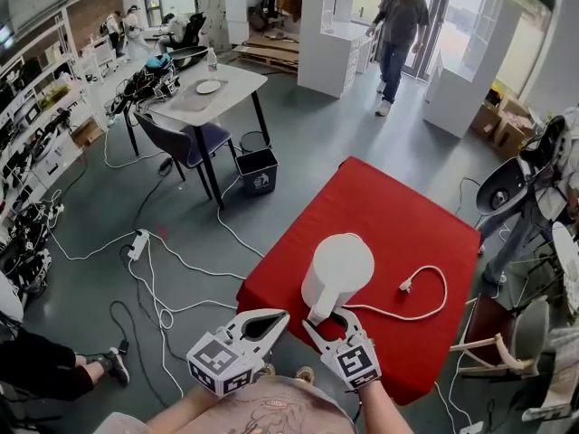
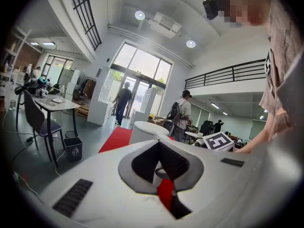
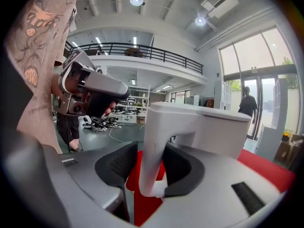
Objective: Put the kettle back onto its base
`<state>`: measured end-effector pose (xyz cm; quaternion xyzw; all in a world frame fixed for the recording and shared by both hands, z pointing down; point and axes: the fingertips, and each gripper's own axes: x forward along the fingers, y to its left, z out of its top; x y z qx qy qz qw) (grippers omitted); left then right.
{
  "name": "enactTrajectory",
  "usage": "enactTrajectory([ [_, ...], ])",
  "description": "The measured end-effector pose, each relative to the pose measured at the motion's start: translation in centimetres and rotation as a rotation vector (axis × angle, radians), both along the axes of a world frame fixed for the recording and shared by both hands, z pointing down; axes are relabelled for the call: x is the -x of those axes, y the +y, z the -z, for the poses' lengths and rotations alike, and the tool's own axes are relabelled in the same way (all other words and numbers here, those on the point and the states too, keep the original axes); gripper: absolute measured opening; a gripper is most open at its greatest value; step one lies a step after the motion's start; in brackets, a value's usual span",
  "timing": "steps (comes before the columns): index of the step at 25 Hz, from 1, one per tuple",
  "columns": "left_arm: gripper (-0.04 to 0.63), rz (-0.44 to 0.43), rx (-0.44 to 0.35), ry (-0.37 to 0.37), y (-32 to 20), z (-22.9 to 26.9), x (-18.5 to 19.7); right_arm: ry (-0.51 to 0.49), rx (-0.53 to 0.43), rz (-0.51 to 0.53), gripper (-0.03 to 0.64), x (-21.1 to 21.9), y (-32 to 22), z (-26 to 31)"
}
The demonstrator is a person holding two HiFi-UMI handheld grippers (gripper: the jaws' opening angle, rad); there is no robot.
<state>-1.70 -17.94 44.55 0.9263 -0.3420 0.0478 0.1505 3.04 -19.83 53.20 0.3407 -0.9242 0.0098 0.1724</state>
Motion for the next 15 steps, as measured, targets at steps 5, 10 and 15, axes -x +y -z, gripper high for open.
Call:
enactTrajectory([
  [5, -0.009, -0.035, 0.006, 0.003, 0.3, -0.2, -0.9, 0.005, 0.009, -0.049, 0.152, -1.7, 1.1, 0.2],
  [10, -0.009, -0.066, 0.007, 0.01, 0.4, -0.2, -1.8, -0.13, 0.026, -0.097, 0.008, -3.9, 2.6, 1.9],
  [15, -0.009, -0.094, 0.007, 0.014, 0.4, 0.1, -2.4, -0.227, 0.04, -0.143, 0.008, -4.7, 3.1, 3.6],
])
